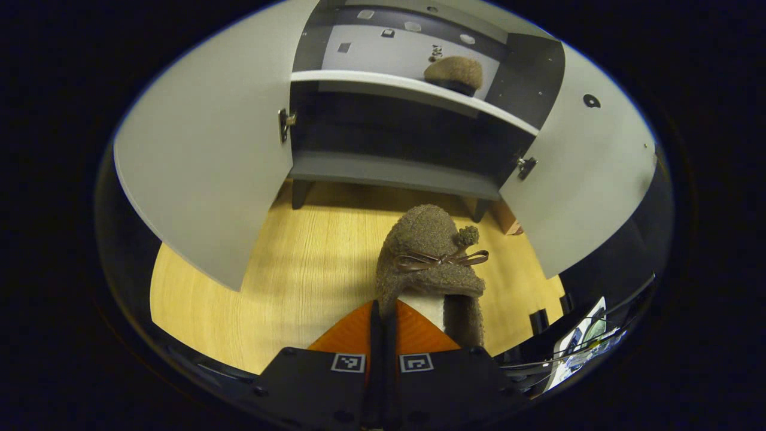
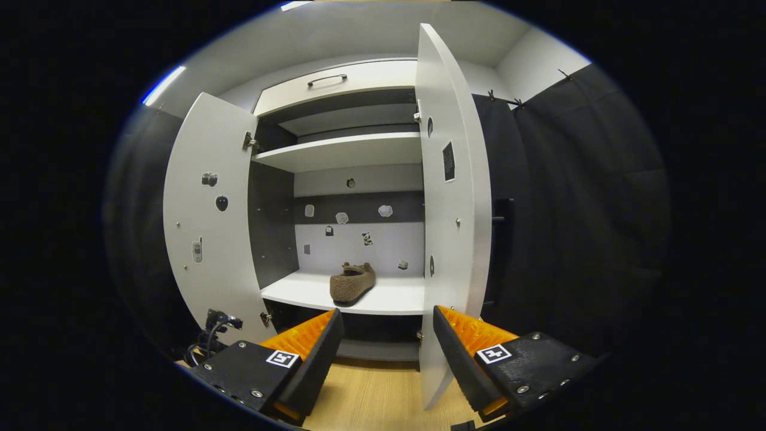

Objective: Grab one shoe with the right hand and put it into the shoe cabinet, grab the other shoe with the left hand and put it into the shoe cabinet; then close the right door with the right hand and the left door with the left hand.

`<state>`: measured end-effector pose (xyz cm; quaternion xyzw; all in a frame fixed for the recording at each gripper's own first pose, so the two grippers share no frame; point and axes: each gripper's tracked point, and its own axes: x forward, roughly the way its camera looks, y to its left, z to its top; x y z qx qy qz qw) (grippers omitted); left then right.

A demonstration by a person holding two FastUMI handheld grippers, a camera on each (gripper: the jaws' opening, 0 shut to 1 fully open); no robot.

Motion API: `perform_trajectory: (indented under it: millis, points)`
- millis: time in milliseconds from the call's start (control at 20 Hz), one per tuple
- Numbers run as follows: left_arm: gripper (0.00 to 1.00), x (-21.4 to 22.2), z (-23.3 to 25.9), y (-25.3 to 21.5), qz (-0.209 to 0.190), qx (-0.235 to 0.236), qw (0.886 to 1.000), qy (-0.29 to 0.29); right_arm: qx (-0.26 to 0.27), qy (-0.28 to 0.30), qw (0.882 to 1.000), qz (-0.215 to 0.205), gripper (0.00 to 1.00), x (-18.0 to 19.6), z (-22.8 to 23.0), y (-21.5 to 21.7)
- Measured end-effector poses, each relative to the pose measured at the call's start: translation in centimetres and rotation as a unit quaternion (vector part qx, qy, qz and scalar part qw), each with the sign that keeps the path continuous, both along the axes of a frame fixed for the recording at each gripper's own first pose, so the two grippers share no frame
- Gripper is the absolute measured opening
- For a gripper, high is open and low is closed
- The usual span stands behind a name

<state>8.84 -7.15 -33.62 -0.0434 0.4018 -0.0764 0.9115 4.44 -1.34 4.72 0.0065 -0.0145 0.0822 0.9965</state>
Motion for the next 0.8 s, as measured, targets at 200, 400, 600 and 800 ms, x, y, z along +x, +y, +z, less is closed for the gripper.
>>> perform_trajectory:
  millis: [200,400,600,800]
  points:
    - [0.07,0.4,9.5,-1.1,-0.021,0.01,0.998,-0.065,0.005,-0.013,1.0,0.003,0.92,-0.6,1.3,-0.3]
    - [0.07,1.5,15.2,-1.3,-0.022,0.002,0.994,-0.104,0.009,-0.026,1.0,0.002,0.92,-1.4,2.2,-0.8]
    - [0.07,5.7,20.6,-0.1,-0.006,0.014,0.988,-0.152,0.015,-0.033,0.999,-0.004,0.92,-1.8,2.7,-1.6]
    - [0.07,9.5,25.2,0.6,0.014,0.006,0.983,-0.185,0.015,-0.036,0.999,-0.01,0.92,-2.1,3.0,-2.3]
